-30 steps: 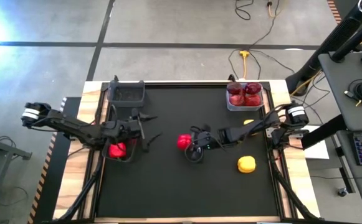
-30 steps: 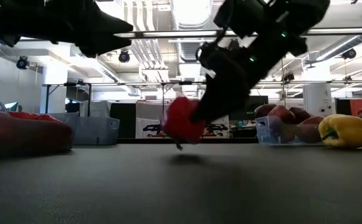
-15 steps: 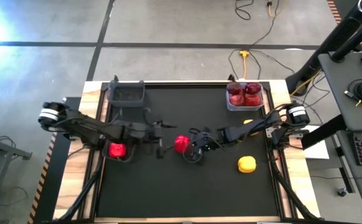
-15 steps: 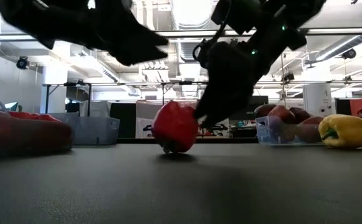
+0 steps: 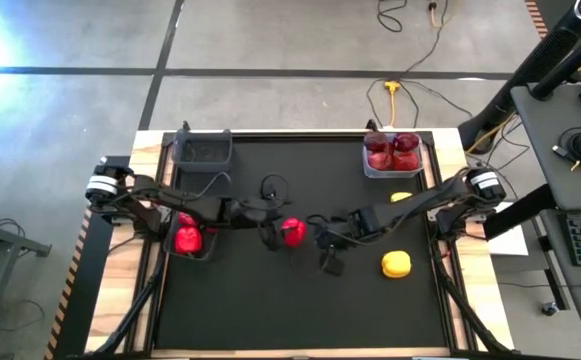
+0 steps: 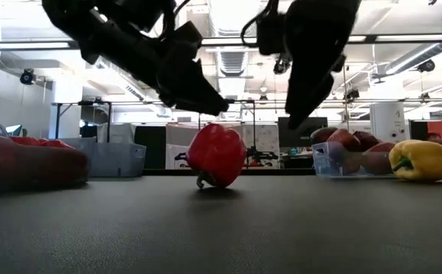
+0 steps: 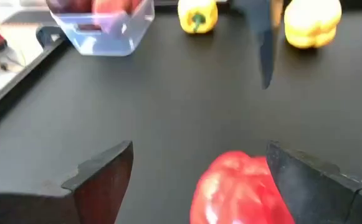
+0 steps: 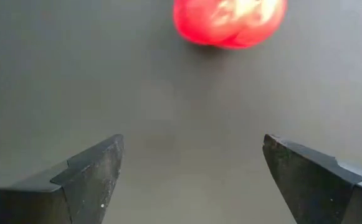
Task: Sort produce into baskets
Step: Put the red bell pepper into the bottom black bin
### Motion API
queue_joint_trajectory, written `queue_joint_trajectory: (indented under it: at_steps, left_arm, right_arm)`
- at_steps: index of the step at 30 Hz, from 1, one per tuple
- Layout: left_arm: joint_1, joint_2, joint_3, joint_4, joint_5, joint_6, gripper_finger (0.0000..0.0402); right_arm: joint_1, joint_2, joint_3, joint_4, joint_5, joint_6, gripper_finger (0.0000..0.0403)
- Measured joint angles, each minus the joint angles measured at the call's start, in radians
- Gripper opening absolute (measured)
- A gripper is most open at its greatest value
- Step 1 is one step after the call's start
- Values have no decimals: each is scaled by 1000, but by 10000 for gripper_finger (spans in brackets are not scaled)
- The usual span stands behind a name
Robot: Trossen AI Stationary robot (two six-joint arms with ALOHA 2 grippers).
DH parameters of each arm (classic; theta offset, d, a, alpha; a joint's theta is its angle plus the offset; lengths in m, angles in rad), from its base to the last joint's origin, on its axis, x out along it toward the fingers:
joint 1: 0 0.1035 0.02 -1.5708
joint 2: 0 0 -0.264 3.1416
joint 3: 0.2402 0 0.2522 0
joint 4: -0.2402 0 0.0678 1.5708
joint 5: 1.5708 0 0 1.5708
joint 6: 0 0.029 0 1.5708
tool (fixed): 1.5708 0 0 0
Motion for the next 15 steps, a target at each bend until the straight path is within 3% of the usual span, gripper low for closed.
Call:
queue_joint_trajectory:
  at_steps: [6, 15]
  left_arm:
    - [-17, 35, 28, -56, -63, -108, 350]
    - [-37, 78, 13, -21, -63, -187, 386]
  right_arm:
    - [62, -12, -5, -4, 45, 50, 374]
    - [99, -12, -9, -5, 45, 86, 374]
